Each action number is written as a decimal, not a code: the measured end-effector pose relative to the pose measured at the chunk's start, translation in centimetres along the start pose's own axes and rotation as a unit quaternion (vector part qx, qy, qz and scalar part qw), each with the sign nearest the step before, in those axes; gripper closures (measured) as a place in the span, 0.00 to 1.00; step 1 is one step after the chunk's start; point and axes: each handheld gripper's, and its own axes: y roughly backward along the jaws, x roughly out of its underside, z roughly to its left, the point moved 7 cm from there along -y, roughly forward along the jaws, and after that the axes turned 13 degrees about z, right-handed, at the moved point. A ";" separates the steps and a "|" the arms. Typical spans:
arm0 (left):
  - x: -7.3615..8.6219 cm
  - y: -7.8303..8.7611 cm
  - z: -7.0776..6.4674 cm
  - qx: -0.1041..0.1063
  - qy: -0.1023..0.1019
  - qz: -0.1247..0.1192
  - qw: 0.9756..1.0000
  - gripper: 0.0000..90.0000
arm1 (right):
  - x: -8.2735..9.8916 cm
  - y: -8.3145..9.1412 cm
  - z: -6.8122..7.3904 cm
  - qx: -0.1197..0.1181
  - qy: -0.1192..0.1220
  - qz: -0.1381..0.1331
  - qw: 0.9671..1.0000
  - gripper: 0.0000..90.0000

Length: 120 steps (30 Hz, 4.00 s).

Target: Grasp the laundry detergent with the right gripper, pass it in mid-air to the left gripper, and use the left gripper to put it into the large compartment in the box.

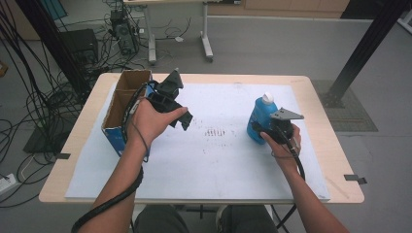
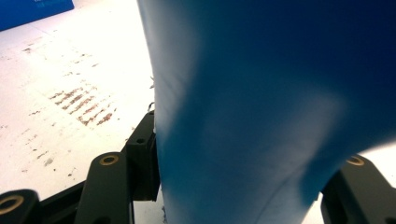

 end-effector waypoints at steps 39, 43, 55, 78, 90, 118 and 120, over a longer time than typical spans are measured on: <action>-0.2 0.4 -0.1 -0.010 -0.005 0.003 1.000 0.07 | 0.0 0.0 0.0 -0.004 -0.008 0.000 1.000 0.48; -0.2 0.5 -0.3 -0.009 -0.006 0.002 1.000 0.07 | 0.0 0.0 0.0 -0.003 -0.008 0.000 1.000 0.48; -0.2 0.5 -0.3 -0.009 -0.006 0.001 1.000 0.07 | 0.0 0.0 -0.1 -0.005 -0.008 -0.001 1.000 0.48; -0.3 0.6 -0.3 -0.010 -0.006 0.000 1.000 0.07 | 0.0 0.0 -0.1 -0.006 -0.008 0.000 1.000 0.48; -0.3 0.9 -0.3 -0.012 -0.008 -0.001 1.000 0.07 | 0.0 0.0 -0.1 -0.005 -0.009 0.000 1.000 0.48; -0.8 3.6 -0.1 -0.014 -0.060 -0.006 0.998 0.07 | -2.5 1.5 0.3 -0.042 0.009 0.016 0.999 0.49; -1.0 3.9 -0.1 -0.014 -0.071 -0.009 0.997 0.07 | -3.2 1.8 0.5 -0.054 0.012 0.018 0.998 0.49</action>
